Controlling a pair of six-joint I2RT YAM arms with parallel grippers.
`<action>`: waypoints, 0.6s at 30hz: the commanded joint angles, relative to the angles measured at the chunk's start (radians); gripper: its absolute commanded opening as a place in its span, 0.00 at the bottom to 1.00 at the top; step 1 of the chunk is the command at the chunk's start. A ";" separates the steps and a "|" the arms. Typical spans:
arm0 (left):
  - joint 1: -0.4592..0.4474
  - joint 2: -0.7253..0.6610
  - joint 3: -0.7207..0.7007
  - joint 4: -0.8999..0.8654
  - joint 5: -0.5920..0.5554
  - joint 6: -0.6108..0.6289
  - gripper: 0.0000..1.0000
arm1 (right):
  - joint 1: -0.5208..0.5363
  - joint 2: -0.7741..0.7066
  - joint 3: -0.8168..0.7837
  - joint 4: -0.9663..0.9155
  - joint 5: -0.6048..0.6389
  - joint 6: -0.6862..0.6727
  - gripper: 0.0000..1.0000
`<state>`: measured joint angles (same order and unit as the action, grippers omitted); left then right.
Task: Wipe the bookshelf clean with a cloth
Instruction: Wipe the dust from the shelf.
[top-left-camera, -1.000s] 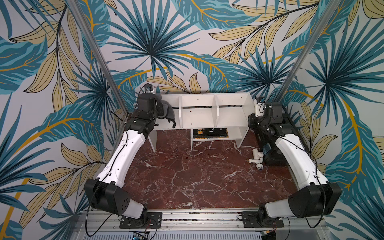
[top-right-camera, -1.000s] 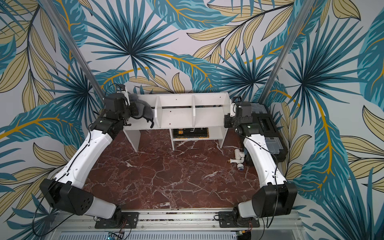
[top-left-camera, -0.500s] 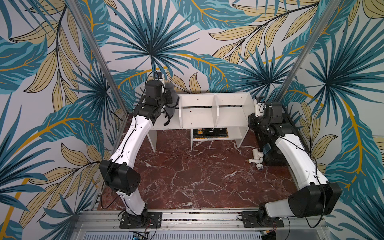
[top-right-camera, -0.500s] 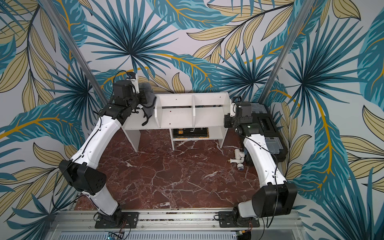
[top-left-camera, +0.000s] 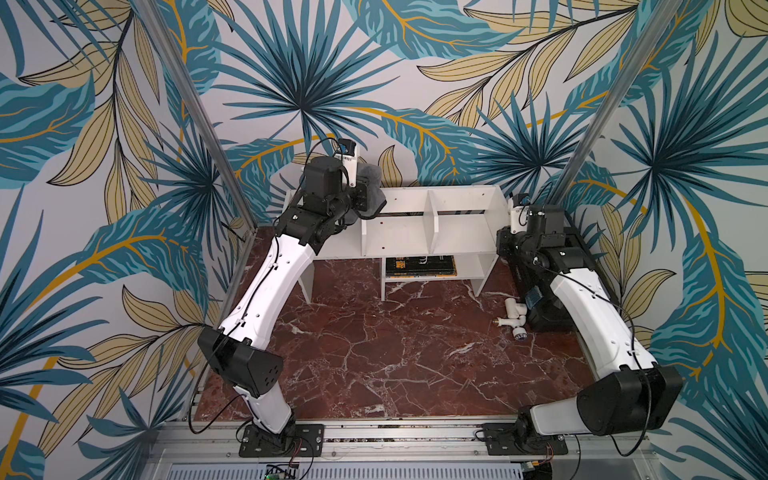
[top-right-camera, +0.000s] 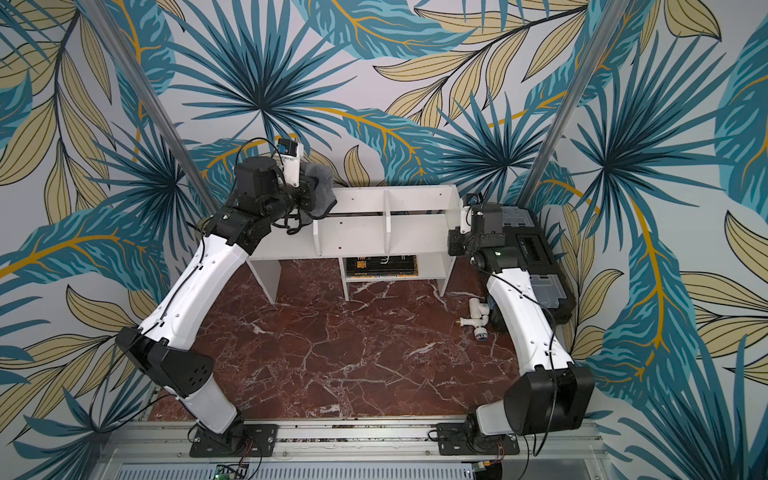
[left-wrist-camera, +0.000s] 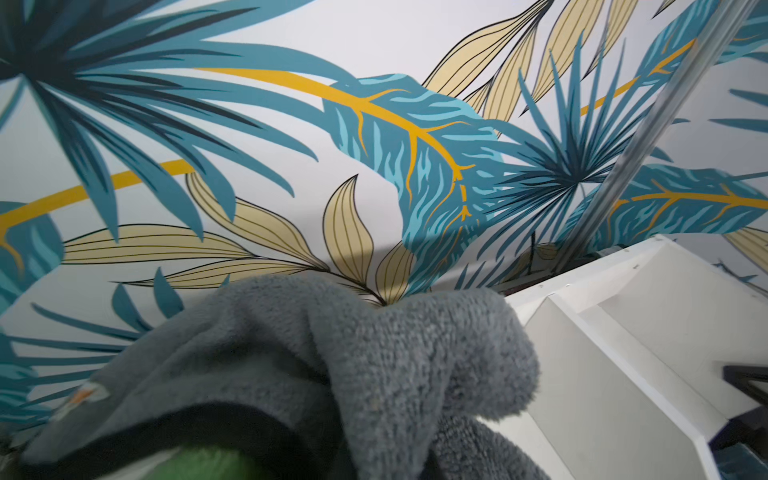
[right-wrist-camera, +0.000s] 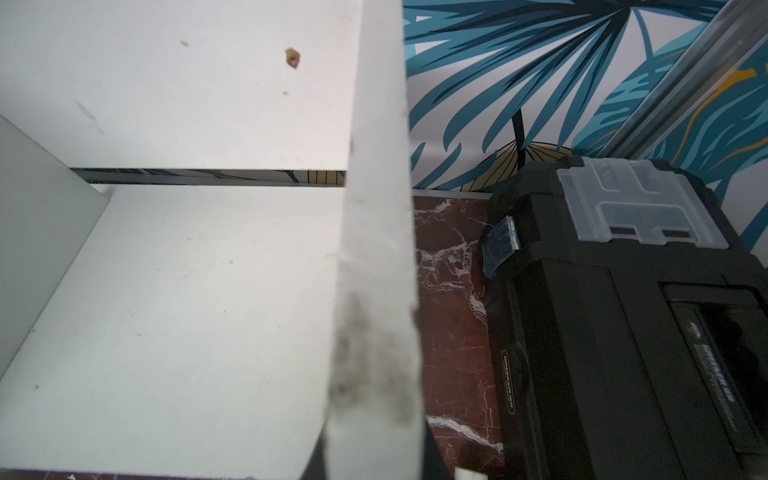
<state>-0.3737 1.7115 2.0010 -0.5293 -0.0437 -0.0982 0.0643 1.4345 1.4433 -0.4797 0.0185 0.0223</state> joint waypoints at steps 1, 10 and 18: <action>0.025 -0.041 -0.005 -0.078 -0.182 0.086 0.00 | 0.042 -0.031 -0.003 0.006 -0.235 0.138 0.00; 0.168 -0.099 -0.118 -0.071 -0.381 0.103 0.00 | 0.042 -0.034 -0.003 0.004 -0.232 0.130 0.00; 0.167 -0.186 -0.351 -0.040 -0.343 0.080 0.00 | 0.042 -0.042 -0.007 0.016 -0.233 0.136 0.00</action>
<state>-0.2024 1.5627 1.7596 -0.5751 -0.3985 -0.0067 0.0643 1.4345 1.4433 -0.4801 0.0189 0.0223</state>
